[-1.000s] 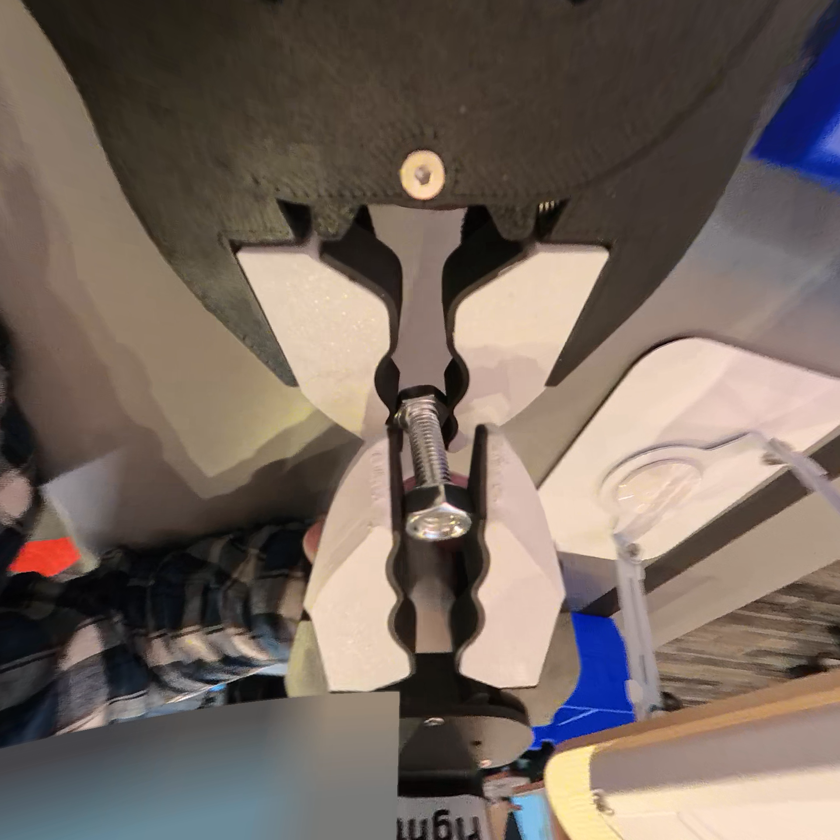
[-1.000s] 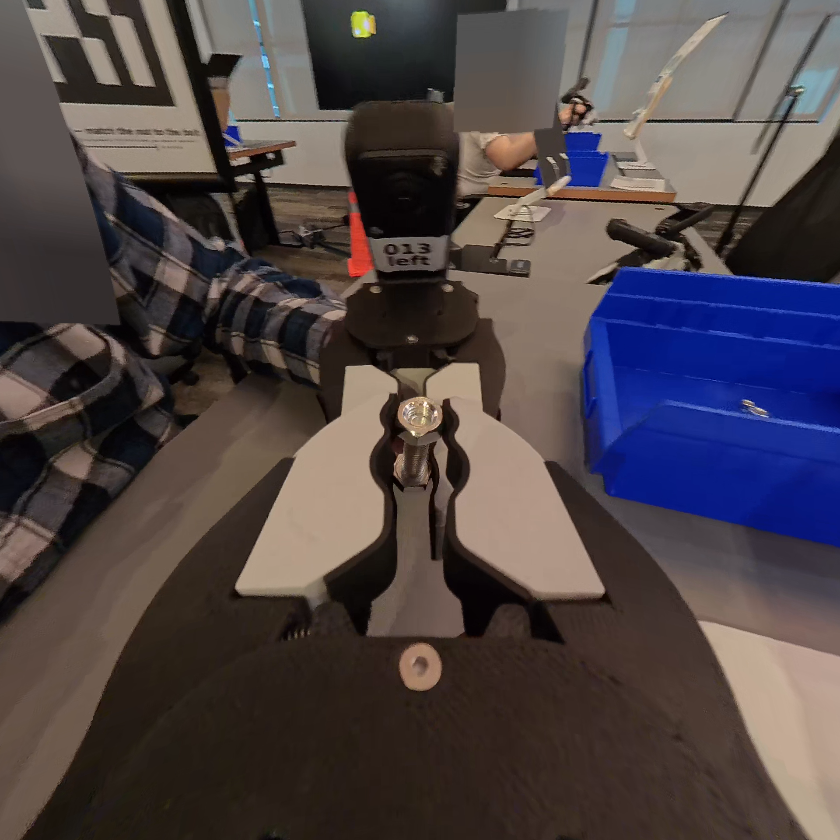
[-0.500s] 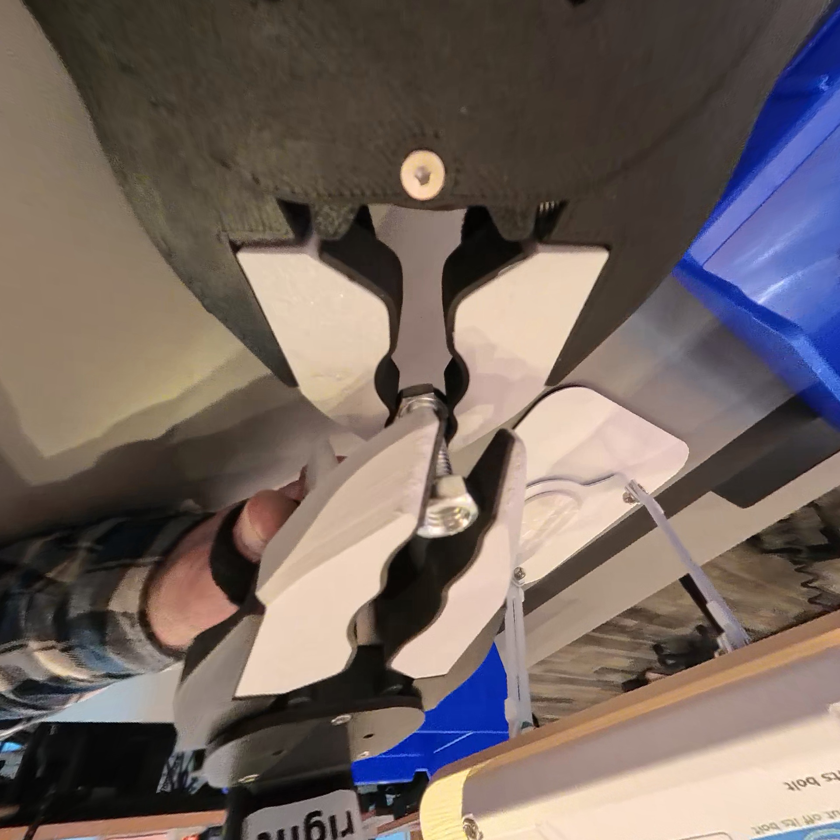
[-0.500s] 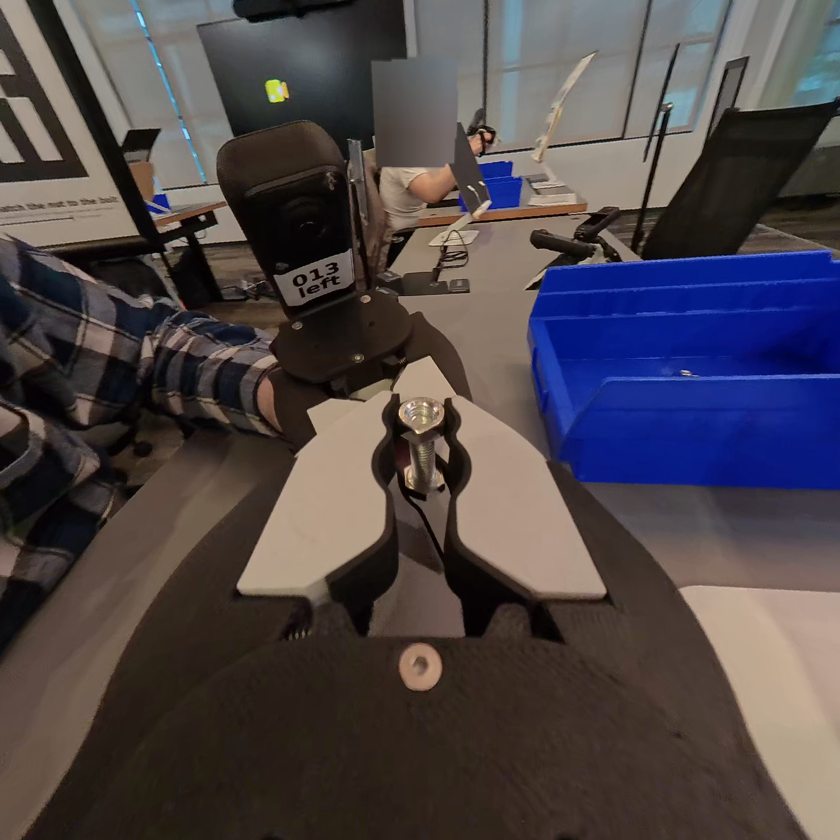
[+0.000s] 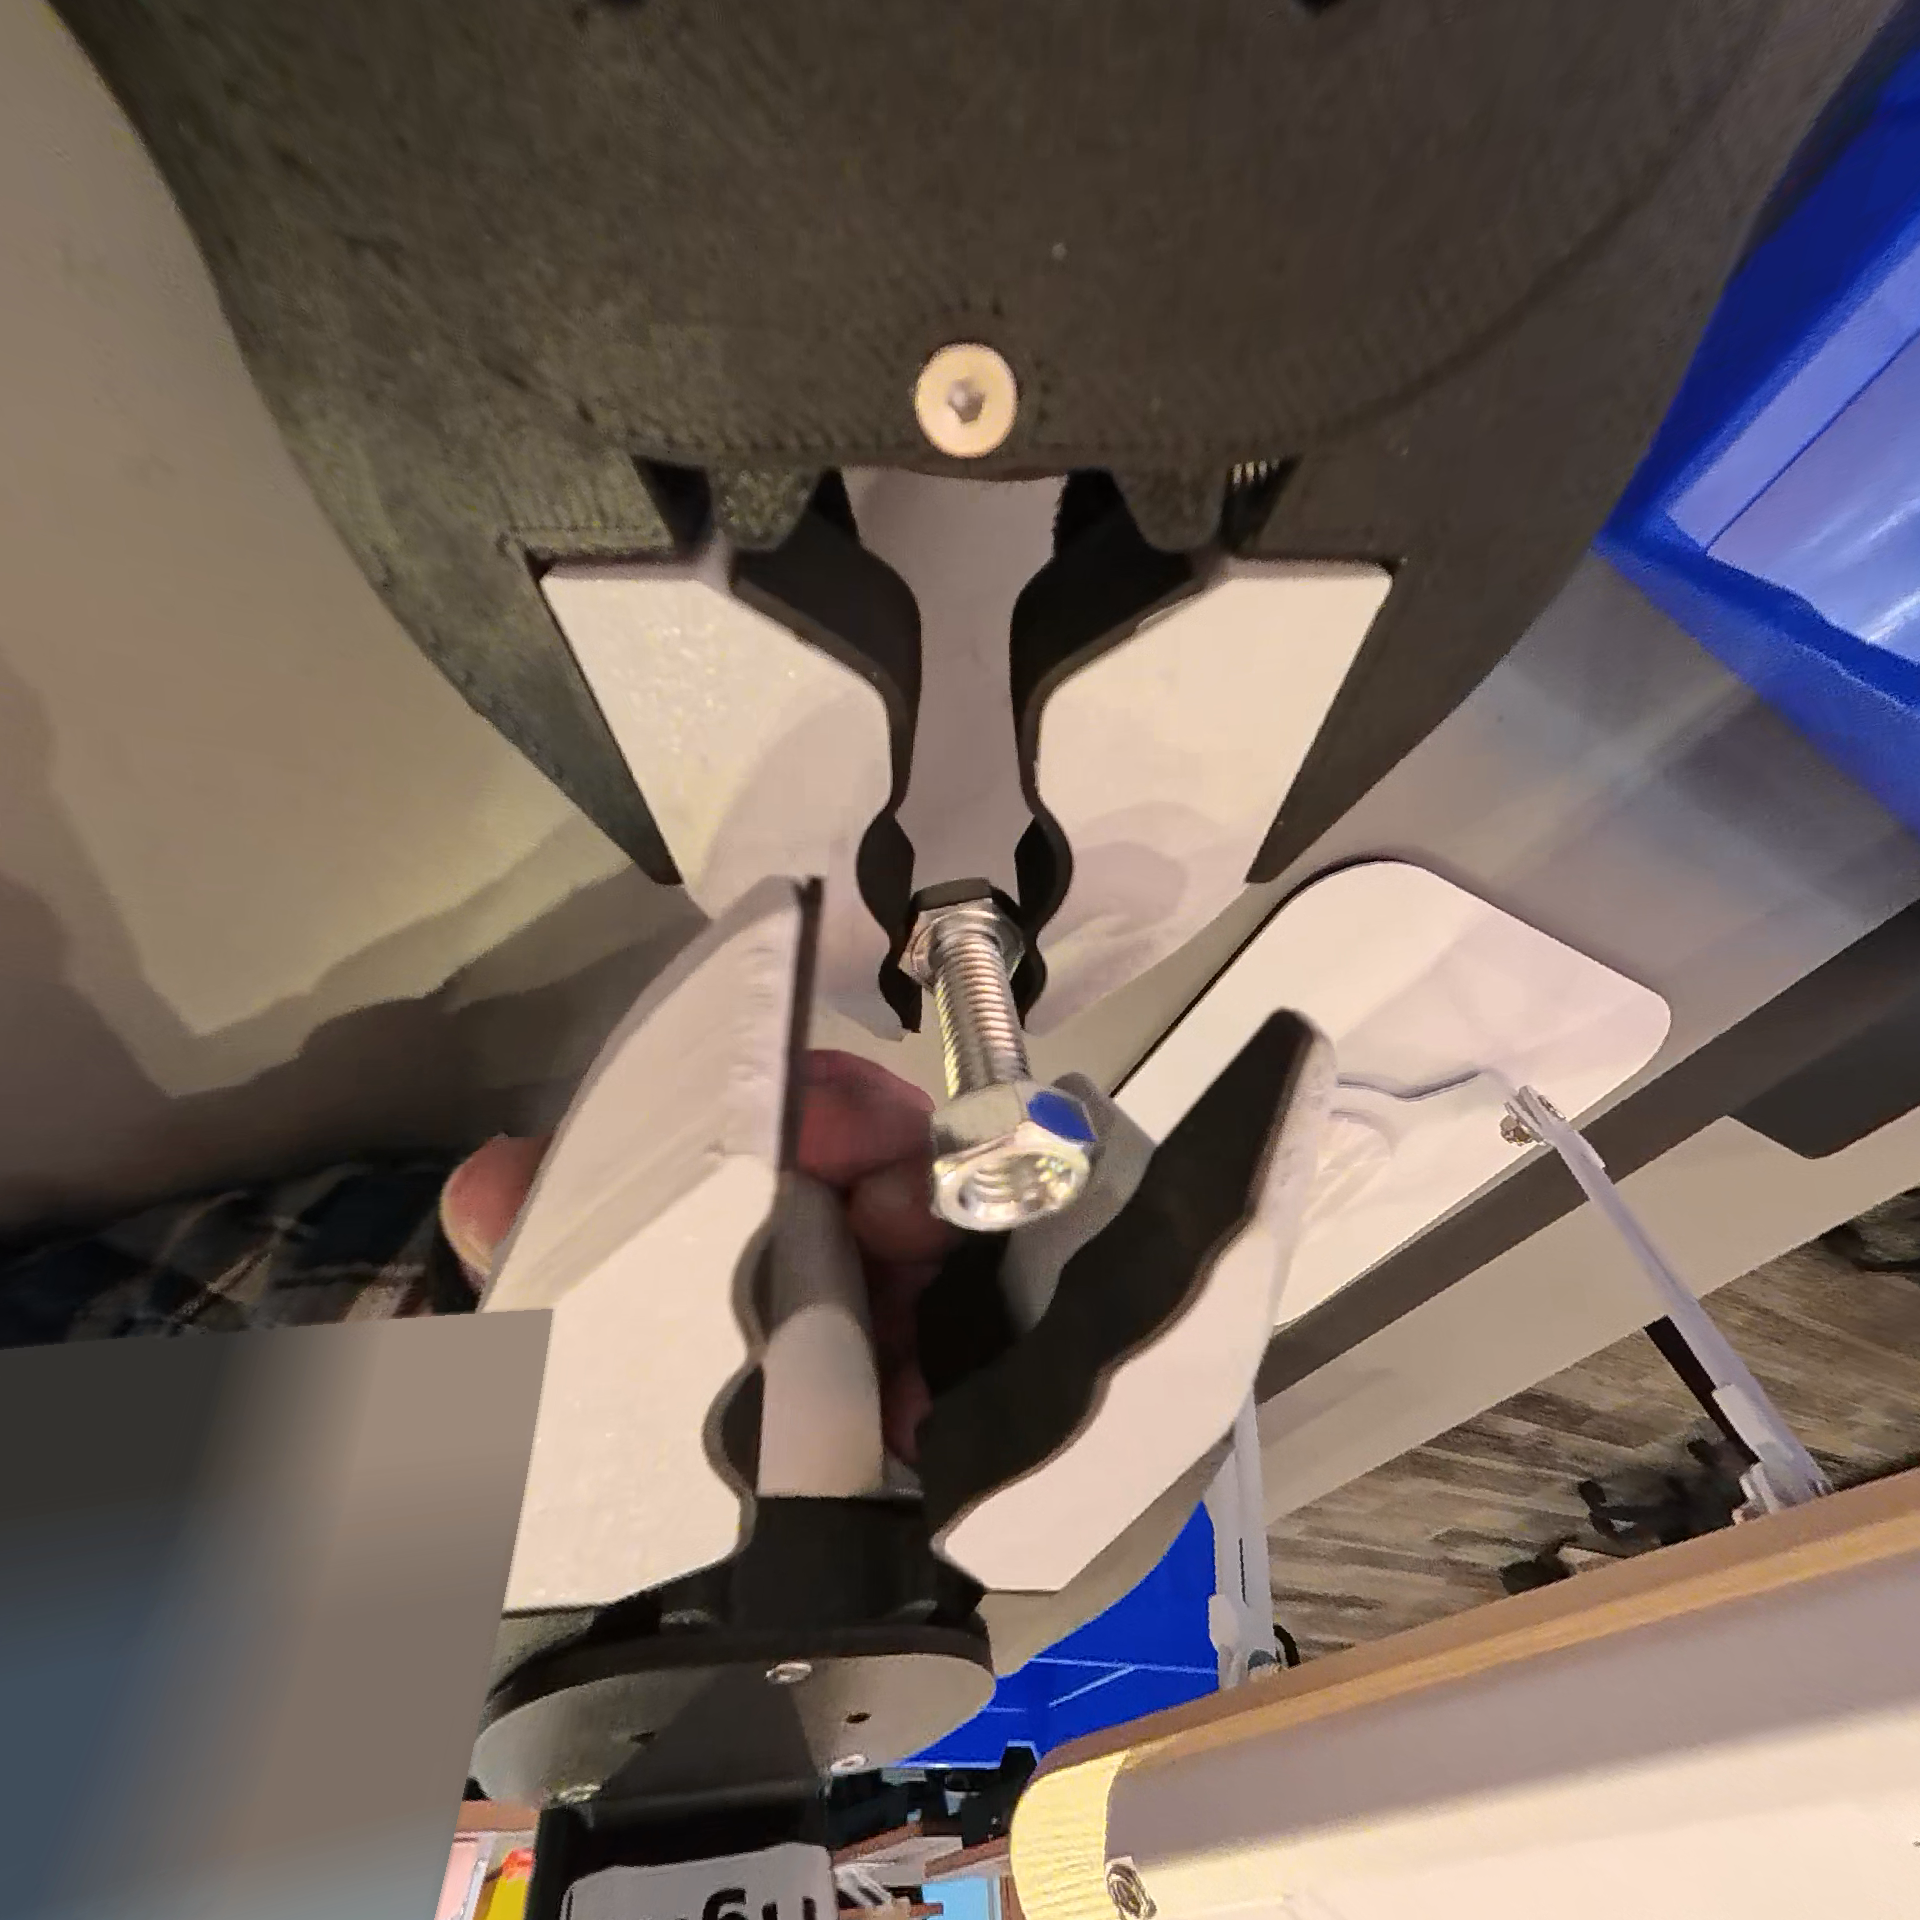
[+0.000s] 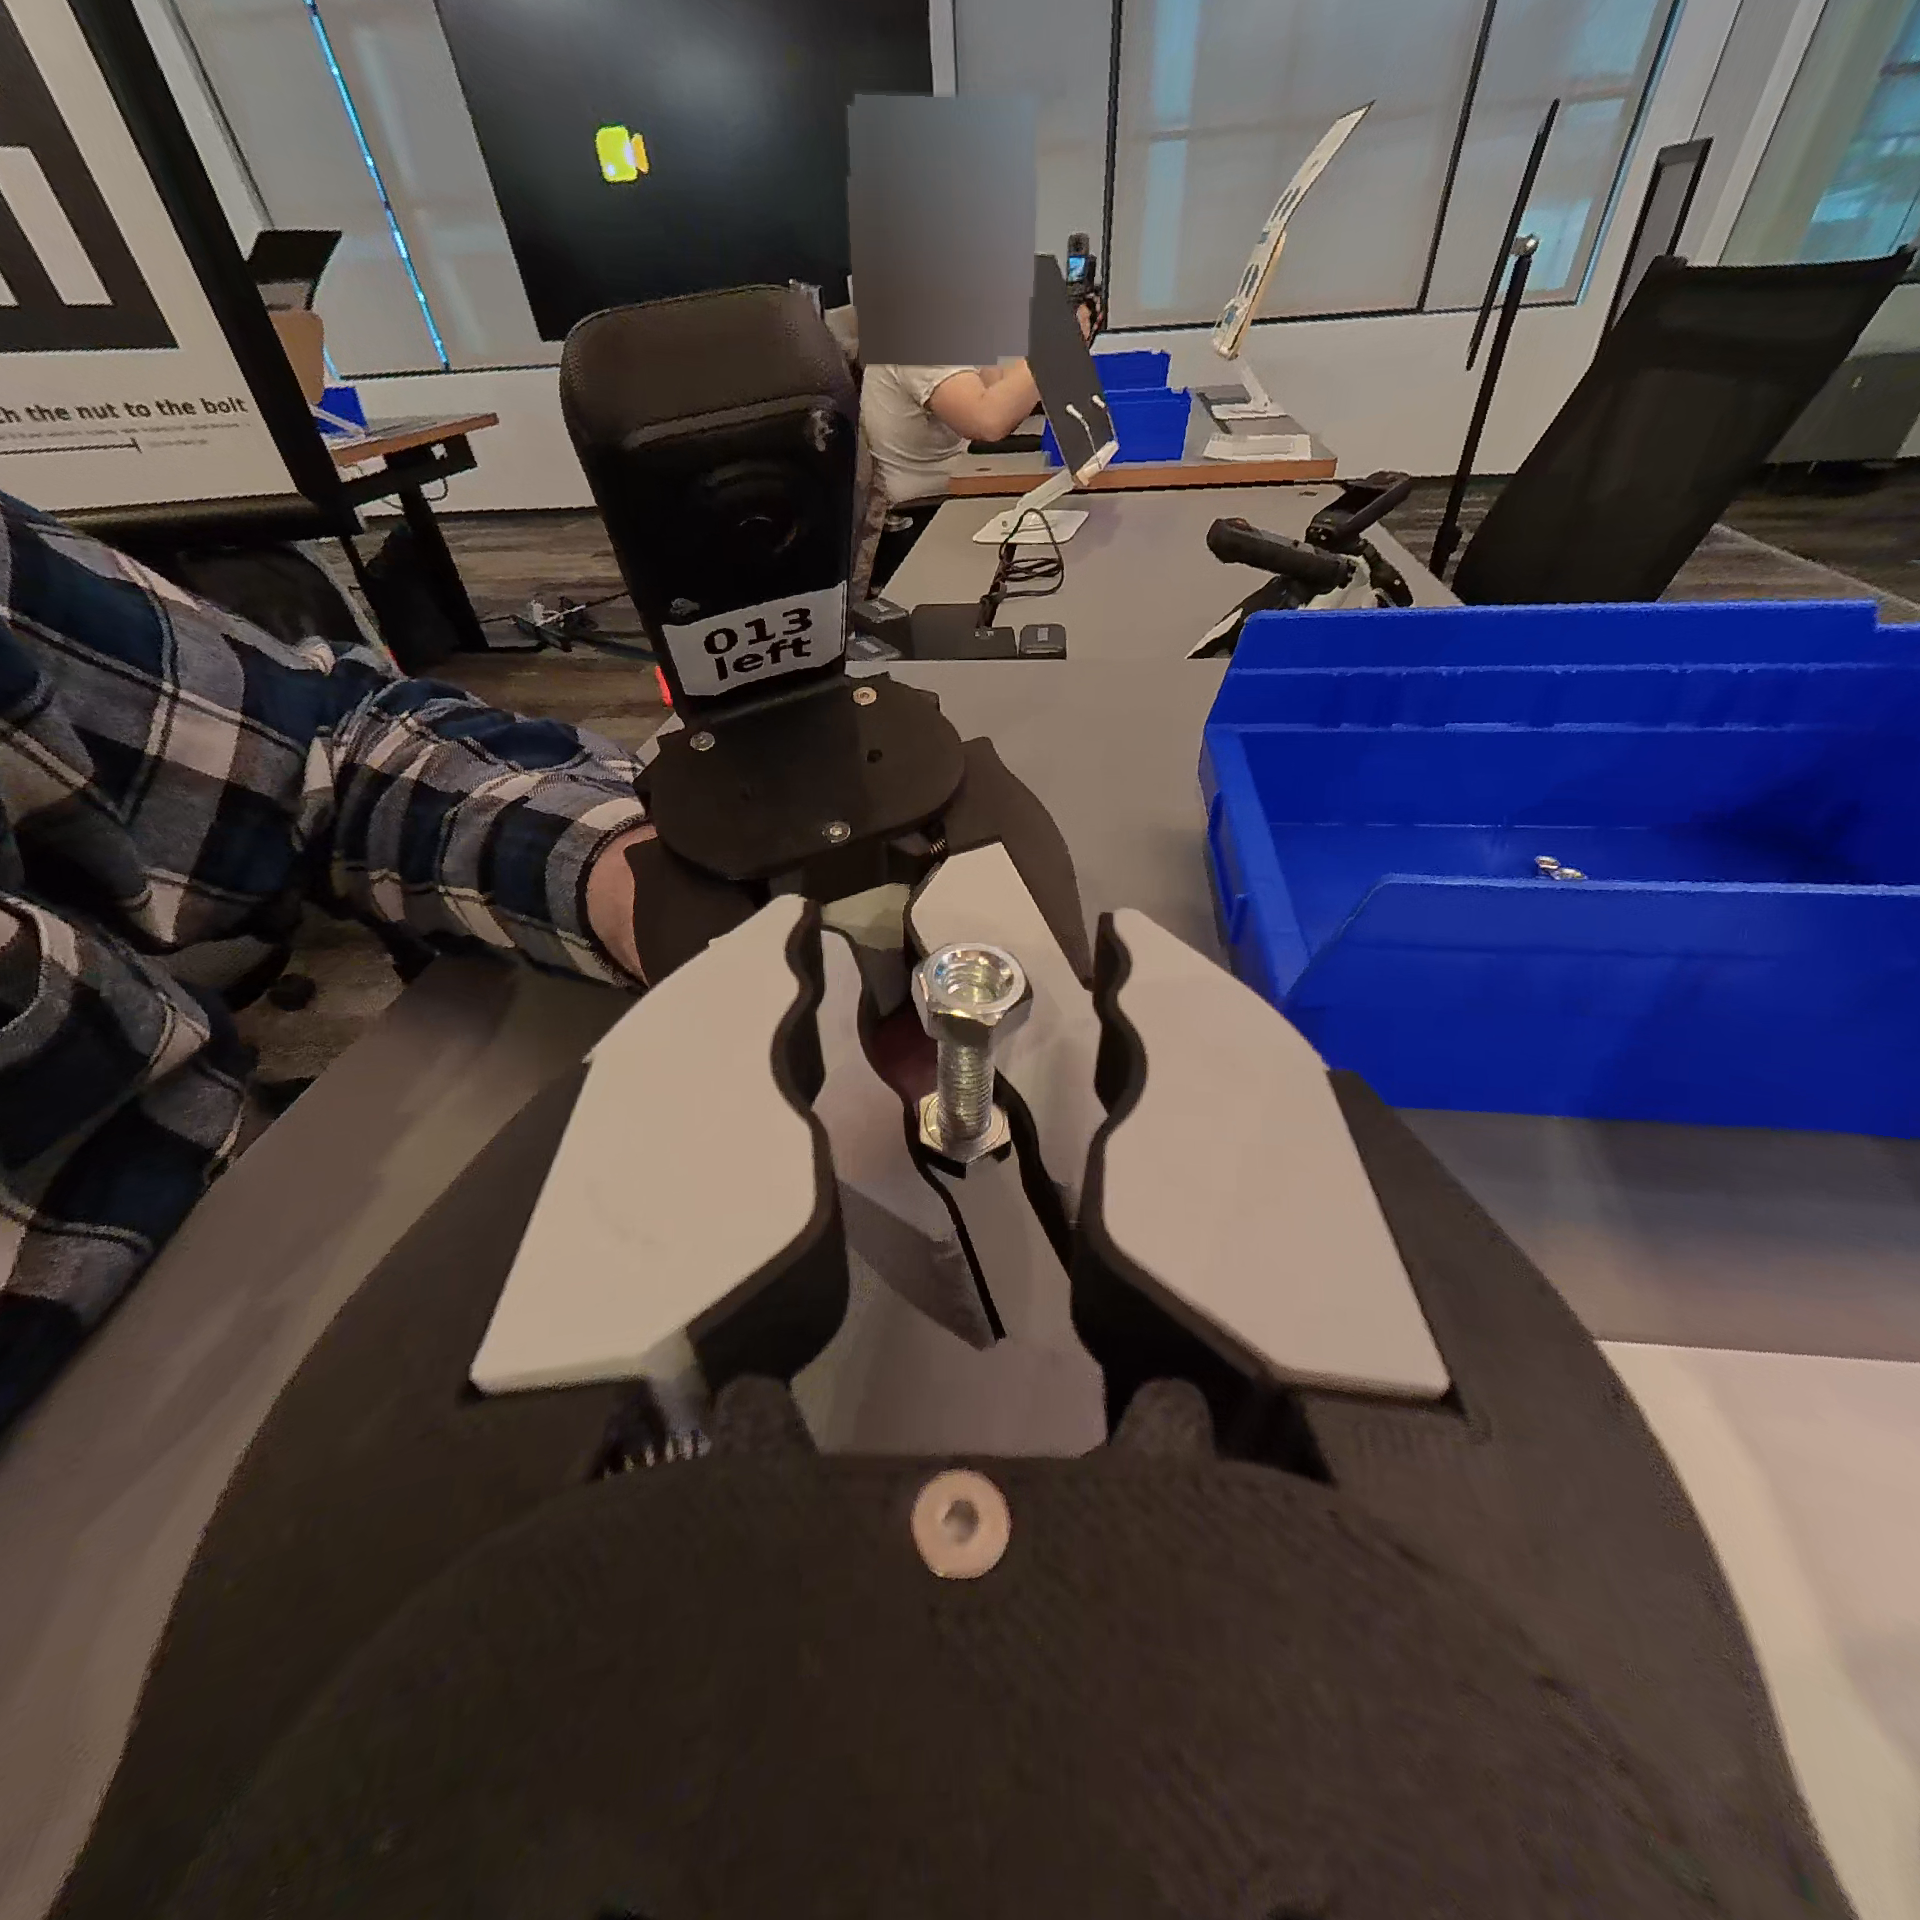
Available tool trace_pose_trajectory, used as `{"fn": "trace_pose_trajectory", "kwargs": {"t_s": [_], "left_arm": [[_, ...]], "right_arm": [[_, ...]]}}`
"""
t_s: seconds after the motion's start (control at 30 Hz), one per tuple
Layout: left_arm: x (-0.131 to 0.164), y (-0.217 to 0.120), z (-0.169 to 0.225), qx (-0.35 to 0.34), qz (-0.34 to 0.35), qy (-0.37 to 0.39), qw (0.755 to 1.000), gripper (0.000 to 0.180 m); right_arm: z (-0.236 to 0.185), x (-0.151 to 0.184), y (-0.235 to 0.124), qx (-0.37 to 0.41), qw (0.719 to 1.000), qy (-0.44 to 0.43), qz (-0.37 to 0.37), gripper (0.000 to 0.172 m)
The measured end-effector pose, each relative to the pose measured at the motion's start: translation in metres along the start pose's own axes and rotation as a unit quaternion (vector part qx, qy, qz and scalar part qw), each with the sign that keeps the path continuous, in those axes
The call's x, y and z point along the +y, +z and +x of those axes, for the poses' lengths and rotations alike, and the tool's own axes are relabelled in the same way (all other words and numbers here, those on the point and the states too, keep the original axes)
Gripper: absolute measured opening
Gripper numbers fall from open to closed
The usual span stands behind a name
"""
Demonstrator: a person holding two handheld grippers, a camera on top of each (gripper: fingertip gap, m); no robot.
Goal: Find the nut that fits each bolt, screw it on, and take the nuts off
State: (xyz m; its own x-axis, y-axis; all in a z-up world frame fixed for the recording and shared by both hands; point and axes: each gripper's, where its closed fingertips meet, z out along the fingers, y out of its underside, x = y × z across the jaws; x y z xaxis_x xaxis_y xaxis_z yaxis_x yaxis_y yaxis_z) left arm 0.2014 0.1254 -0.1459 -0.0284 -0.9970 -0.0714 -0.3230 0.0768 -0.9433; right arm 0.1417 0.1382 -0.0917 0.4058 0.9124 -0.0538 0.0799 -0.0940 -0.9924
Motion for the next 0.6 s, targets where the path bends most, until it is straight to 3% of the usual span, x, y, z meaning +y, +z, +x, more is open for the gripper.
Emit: {"fn": "trace_pose_trajectory", "kwargs": {"t_s": [0.3,0.6], "left_arm": [[0.004,0.002,0.004,0.019,-0.013,0.005,1.000,0.015],[0.001,0.001,0.000,0.014,-0.005,-0.005,1.000,0.015]], "right_arm": [[-0.019,0.002,-0.001,-0.075,0.997,-0.007,-0.009,0.056],[-0.014,0.002,-0.009,-0.061,0.998,-0.009,-0.005,0.055]]}}
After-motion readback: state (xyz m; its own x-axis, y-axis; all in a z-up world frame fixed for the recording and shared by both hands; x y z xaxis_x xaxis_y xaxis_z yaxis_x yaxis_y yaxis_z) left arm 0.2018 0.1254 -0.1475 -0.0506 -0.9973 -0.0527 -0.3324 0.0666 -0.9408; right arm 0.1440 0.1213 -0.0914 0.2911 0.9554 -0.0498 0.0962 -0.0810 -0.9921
